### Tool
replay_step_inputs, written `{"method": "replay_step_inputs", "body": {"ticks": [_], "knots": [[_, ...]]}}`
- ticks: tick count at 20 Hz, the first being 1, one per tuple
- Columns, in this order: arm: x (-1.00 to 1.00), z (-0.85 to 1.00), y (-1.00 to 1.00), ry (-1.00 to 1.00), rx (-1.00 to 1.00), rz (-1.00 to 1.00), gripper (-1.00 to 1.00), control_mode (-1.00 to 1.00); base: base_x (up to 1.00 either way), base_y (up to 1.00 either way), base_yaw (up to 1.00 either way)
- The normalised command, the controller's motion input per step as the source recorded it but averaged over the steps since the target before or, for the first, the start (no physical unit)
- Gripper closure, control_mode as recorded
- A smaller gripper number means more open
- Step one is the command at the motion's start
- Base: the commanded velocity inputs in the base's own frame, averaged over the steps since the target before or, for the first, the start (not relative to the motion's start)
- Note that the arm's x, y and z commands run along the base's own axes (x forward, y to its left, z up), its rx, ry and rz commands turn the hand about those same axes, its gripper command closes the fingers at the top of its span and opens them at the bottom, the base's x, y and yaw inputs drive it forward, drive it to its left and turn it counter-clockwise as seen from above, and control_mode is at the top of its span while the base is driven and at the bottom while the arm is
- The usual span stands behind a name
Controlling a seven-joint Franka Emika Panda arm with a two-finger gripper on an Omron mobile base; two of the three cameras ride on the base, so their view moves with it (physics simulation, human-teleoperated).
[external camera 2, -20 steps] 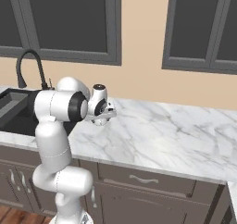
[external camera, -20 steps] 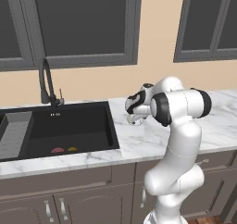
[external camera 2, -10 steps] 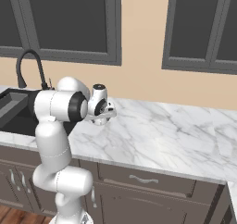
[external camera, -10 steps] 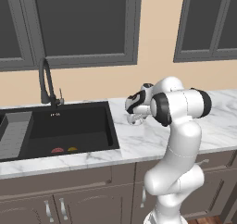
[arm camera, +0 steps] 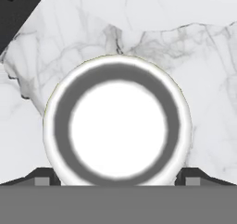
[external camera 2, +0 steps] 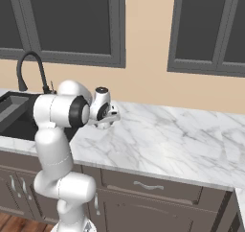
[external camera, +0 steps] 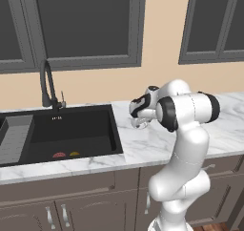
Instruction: Clear the mugs and bowl far away from the sink.
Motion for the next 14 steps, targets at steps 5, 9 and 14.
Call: {"method": "replay_step_inputs", "body": {"ticks": [5, 9, 14], "knots": [[-0.27, 0.35, 0.00, -0.02, 0.01, 0.00, 1.00, -1.00, 0.00, 0.00, 0.00], [-0.44, 0.64, 0.00, -0.02, 0.00, 0.00, 1.00, -1.00, 0.00, 0.00, 0.00], [-0.49, 0.70, 0.00, 0.00, 0.00, 0.00, 1.00, -1.00, 0.00, 0.00, 0.00]]}}
